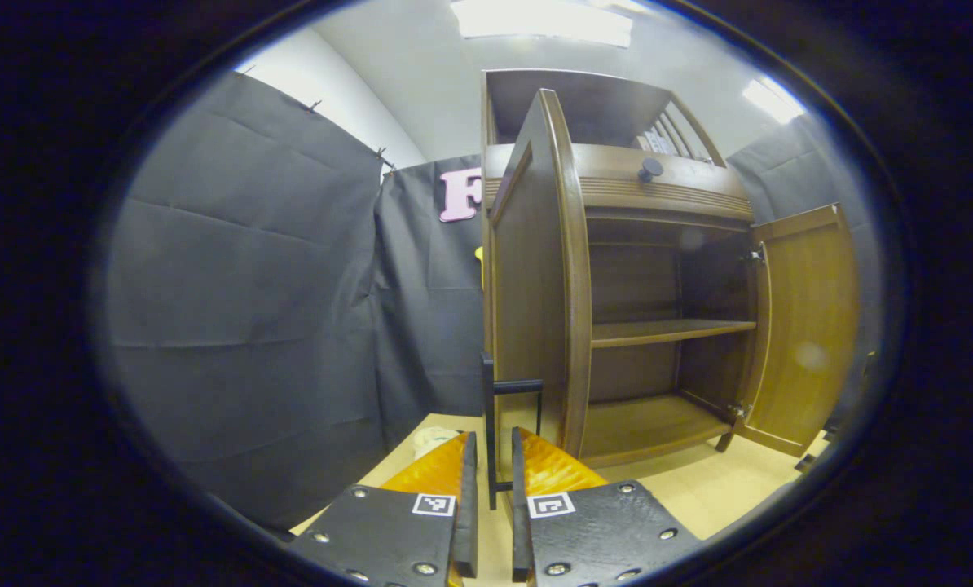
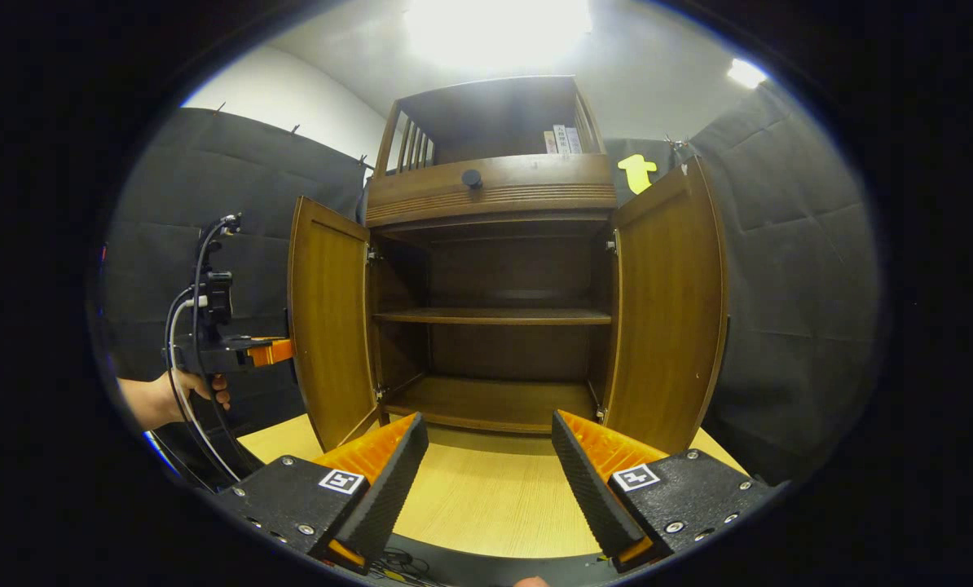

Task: Open the right door of the double-door shoe cabinet with the right hand, and open the left door with the left hand.

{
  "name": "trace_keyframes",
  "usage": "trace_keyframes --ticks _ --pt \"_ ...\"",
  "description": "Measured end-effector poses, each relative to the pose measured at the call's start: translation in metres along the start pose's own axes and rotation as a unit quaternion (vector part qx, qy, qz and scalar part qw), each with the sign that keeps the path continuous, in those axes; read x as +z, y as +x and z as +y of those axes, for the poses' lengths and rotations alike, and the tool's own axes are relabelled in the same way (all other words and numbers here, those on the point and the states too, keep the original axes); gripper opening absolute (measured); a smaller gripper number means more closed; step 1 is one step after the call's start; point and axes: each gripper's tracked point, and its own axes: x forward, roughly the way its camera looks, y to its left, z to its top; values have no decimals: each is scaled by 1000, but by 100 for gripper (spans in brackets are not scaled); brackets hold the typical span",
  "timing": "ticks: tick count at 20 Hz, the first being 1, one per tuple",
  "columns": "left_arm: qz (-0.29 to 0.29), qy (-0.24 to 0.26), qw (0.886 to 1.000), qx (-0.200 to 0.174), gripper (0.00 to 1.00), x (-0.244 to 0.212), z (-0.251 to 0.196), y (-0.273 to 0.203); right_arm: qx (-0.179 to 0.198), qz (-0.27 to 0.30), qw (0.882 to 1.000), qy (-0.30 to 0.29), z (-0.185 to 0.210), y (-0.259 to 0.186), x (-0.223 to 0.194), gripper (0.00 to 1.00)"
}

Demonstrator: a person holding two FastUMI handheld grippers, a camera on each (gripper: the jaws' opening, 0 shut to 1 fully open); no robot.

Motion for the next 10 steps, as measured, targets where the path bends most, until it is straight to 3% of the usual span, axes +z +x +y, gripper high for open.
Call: trace_keyframes --ticks 10 --pt "-8 6 997 80 22 8 73 -18 -3 -16 1000 2 -11 1 20 95"
